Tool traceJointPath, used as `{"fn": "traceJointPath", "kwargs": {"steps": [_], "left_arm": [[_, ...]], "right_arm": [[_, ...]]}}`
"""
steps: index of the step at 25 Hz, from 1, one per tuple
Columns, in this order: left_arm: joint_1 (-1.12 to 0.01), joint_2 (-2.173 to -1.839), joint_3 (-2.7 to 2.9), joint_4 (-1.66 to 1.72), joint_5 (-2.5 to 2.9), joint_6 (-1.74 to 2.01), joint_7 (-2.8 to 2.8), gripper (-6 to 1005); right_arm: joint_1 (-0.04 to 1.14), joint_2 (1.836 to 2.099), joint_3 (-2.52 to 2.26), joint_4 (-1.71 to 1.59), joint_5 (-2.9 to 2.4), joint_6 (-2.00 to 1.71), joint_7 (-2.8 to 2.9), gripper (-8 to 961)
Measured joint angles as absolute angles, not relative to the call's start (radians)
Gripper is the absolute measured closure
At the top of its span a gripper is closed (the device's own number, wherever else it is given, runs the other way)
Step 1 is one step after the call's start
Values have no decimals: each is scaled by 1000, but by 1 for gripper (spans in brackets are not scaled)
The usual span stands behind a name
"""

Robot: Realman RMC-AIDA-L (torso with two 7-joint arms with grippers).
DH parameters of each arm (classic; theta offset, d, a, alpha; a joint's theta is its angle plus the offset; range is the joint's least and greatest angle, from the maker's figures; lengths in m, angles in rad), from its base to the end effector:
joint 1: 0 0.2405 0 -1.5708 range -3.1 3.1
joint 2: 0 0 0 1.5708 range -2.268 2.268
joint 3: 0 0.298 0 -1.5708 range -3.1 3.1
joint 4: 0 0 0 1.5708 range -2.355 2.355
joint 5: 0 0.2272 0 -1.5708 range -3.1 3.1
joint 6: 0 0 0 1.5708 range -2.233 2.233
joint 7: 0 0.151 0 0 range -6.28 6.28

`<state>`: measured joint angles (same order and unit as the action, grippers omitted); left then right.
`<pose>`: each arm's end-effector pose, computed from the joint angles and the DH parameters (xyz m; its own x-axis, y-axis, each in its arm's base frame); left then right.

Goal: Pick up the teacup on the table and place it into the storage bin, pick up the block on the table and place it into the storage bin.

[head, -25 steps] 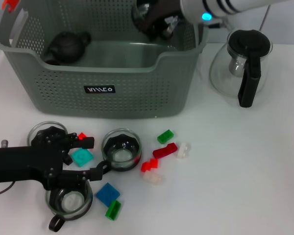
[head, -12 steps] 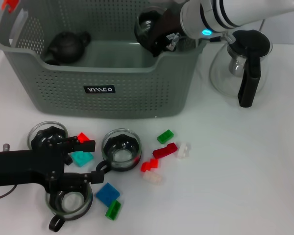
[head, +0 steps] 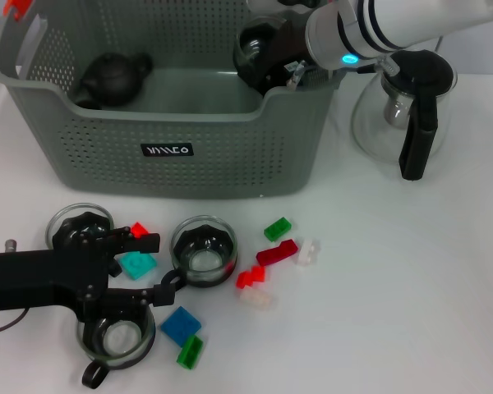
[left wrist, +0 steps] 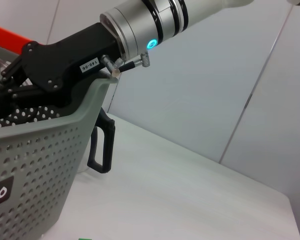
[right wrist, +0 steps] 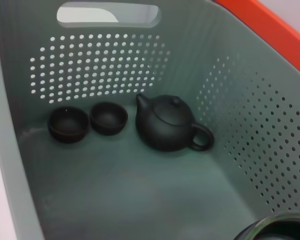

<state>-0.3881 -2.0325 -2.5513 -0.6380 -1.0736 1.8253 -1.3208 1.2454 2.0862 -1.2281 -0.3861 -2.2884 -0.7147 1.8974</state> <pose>-0.3449 0.2904 -0.0003 0.7414 0.4025 0.5370 0.4779 -0.8784 -0.0014 0.0856 0.5330 -0.1154 0.9881 -0.1499 0.0352 -0.1120 -0.8565 -0.5039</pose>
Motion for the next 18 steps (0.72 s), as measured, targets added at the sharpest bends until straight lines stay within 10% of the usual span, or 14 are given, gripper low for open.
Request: {"fn": "traceJointPath", "kwargs": {"steps": [18], "left_arm": [[-389,-2032,-2548,-637,-1074,1825,-1321,95]], "right_arm": [[1244,2093,-1237,-391,-2307,-719,1899,888]]}}
